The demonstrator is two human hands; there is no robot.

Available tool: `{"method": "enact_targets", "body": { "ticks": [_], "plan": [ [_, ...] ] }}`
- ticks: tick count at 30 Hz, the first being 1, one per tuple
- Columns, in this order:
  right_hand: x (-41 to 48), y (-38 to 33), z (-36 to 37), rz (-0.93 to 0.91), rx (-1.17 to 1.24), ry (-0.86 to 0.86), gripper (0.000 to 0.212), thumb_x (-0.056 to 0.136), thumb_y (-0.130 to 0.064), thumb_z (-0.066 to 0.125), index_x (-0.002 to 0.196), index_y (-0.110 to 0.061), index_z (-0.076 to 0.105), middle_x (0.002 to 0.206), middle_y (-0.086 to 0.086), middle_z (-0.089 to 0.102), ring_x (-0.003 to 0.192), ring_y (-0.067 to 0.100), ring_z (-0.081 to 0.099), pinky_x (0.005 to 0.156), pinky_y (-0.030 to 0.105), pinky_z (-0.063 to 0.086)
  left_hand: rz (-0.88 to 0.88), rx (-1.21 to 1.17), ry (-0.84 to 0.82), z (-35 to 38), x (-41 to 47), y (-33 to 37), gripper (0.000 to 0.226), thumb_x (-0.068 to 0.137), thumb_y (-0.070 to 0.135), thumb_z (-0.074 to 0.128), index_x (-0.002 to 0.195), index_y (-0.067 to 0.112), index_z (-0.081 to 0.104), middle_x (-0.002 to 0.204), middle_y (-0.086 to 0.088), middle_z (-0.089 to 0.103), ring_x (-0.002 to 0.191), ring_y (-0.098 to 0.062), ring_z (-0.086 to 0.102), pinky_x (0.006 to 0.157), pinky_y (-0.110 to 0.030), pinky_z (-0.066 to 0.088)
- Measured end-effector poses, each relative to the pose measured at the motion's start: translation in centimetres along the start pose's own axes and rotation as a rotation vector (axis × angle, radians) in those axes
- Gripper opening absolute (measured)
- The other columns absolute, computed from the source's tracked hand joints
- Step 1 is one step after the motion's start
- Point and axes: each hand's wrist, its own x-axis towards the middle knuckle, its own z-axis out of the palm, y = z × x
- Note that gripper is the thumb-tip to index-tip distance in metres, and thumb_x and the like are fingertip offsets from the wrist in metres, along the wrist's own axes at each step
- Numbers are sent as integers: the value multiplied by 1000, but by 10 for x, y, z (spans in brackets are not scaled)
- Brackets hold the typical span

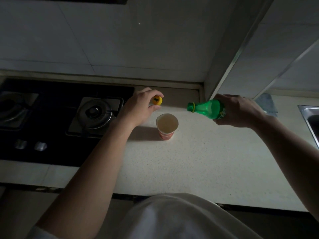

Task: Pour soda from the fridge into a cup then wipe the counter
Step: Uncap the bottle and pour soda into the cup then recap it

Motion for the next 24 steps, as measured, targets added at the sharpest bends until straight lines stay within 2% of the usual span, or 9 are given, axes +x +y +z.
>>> {"method": "enact_targets", "body": {
  "ticks": [2,8,11,14,19,24],
  "plan": [
    [1,1,-2,-3,-14,-4,60,74,-36,82,124,-23,52,101,-1,66,74,15,55,56,20,37,-3,0,0,-1,0,1,34,84,20,74,115,26,64,114,3,59,101,-20,59,84,-42,52],
    [1,2,-7,-10,-99,14,64,72,-33,84,127,-24,52,101,-1,67,83,21,64,66,31,49,-11,15,-7,-5,0,5,34,84,21,73,117,24,64,117,1,59,104,-20,59,86,-42,52],
    [2,3,-7,-9,-125,14,64,72,-34,84,127,-25,52,101,-1,67,84,21,64,67,30,45,-7,24,-8,-7,0,5,34,85,22,73,117,25,64,116,1,59,103,-20,59,86,-43,52],
    [3,3,-6,2,-100,16,64,71,-36,83,126,-27,51,102,-2,66,85,21,64,69,31,48,-7,22,3,-10,-1,6,34,84,22,73,117,25,64,113,1,60,102,-20,58,86,-41,51],
    [7,0,-4,16,-14,22,64,73,-37,83,128,-26,50,104,-1,66,80,18,59,63,25,40,0,29,11,-13,-1,7,33,84,22,73,116,24,64,112,2,60,101,-18,58,85,-36,50],
    [11,-1,-1,5,-20,27,63,73,-36,83,125,-27,50,103,-1,66,78,16,57,63,25,40,-1,39,7,-17,-2,9,34,85,22,73,118,23,64,112,3,58,102,-16,56,83,-30,46]
  ]
}}
